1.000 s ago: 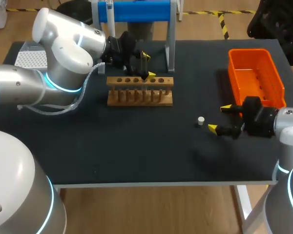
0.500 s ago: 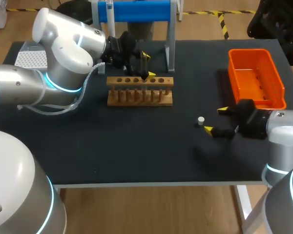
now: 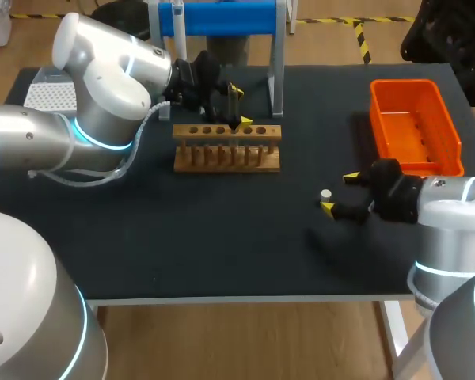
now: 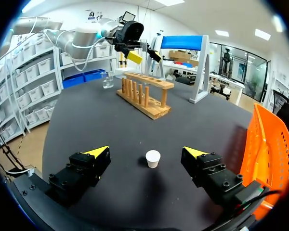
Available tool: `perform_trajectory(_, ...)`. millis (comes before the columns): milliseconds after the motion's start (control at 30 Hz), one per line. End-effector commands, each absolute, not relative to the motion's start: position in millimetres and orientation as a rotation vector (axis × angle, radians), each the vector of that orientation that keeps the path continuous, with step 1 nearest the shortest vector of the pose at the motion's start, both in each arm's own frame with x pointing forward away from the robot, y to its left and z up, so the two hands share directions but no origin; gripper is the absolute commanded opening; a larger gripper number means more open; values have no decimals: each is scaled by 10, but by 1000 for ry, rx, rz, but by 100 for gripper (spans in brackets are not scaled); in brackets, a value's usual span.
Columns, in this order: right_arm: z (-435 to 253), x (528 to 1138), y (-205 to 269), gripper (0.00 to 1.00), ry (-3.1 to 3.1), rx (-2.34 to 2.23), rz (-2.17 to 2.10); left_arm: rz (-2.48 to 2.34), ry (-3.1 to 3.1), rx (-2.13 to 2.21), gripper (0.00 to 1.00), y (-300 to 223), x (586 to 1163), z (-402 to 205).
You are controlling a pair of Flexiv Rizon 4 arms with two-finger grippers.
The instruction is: Invert the test tube, pick up the pipette, mount the tip to pipette, aspirate from beaker and dispense into the tube, eject the tip, return the pipette, and cap with the stopper.
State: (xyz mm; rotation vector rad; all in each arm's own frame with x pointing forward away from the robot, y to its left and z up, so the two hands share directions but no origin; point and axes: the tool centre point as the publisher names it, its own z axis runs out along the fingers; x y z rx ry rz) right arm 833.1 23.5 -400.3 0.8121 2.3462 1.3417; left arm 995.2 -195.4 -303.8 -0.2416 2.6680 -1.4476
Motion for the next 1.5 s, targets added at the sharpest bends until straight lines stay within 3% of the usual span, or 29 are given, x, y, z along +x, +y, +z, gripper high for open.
perform_trajectory(33,-4064,8394,302,100,2340,819,1335,-1446,2671,-242,100,-1955,9960,-3035)
perform_trajectory(567,-4171,8475,342,100,2344,840,1318,-1446,2671,-242,100,-1955,9960,-3035)
perform_trajectory(767,-4198,8494,335,87,2341,844,1300,-1446,2671,-242,100,-1955,9960,-3035)
perform_trajectory(1167,-4241,8540,362,76,2339,840,1282,-1446,2671,-242,100,-1955,9960,-3035)
perform_trajectory(1300,-4253,8548,366,65,2340,842,1278,-1446,2671,-242,100,-1955,9960,-3035)
perform_trajectory(1333,-4255,8550,367,51,2341,842,1278,-1446,2671,-242,100,-1955,9960,-3035)
perform_trajectory(1367,-4257,8551,368,47,2342,841,1277,-1446,2671,-242,100,-1955,9960,-3035)
perform_trajectory(1500,-4266,8559,371,46,2342,843,1276,-1446,2671,-242,100,-1955,9960,-3035)
